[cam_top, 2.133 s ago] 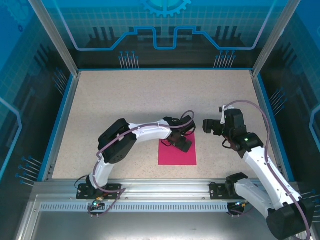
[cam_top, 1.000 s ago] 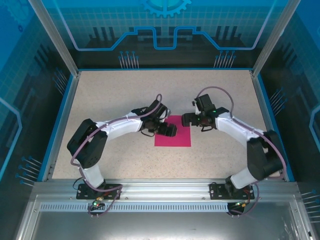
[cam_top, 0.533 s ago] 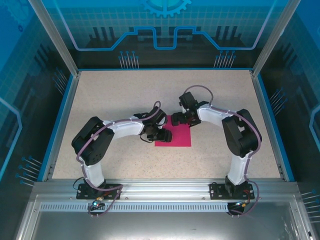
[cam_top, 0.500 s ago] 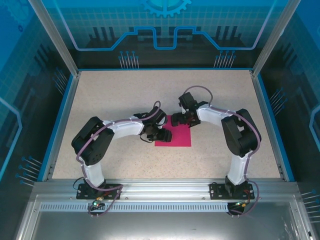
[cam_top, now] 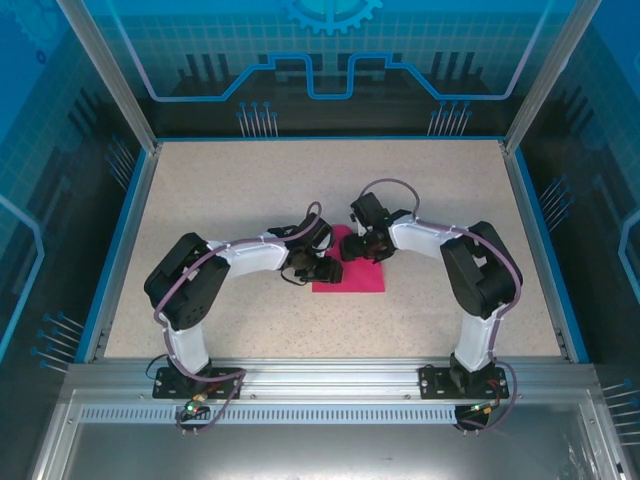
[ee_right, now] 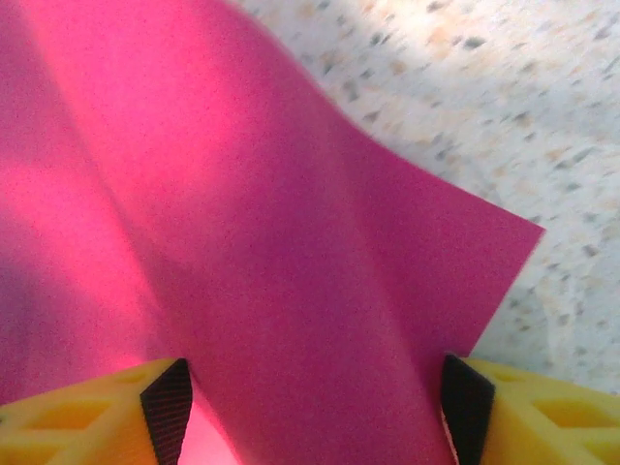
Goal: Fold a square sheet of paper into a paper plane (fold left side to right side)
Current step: Pick up the square sheet of paper from the center of the table, then place a square sheet of paper at the center of the table.
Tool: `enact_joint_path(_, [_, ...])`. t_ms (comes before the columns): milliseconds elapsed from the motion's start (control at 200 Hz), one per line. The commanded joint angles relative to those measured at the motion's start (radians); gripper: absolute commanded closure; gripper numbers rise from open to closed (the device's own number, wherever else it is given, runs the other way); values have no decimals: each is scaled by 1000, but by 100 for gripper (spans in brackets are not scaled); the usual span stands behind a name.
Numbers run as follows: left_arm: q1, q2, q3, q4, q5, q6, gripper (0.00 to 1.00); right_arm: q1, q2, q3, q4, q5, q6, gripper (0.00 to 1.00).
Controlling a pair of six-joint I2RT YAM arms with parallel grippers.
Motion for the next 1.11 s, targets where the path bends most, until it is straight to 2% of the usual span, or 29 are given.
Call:
enact_joint_path(0, [20,-27,-49,54,35,-23,48,19,-44,-30,-36,-90,2,41])
enact_joint_path(160, [90,-147,-99,122,99,-42,46,15,-97,-31,-34,-141,-25,58])
enact_joint_path(290, [161,-262,-153,168,163,-31,42,-14,-154,-60,14,-257,-30,68])
enact_joint_path(485, [296,-450,-278,281,296,-15,36,-77,-317,-116,64,-435,-57,70])
enact_joint_path(640, [371,-613,-356,366,393,7,27,-158,-454,-113,21,-661,-126,70])
enact_joint_path(765, [379,-705,-382,436,455,25,18,-189,-540,-78,-55,-809,-183,70])
enact_joint_path(895, [377,-723,-399,575,556,-25,14,-189,-597,-42,-74,-928,-179,69])
enact_joint_path(1100, [362,-710,-388,702,633,-90,15,-178,-636,-20,-41,-978,-125,69])
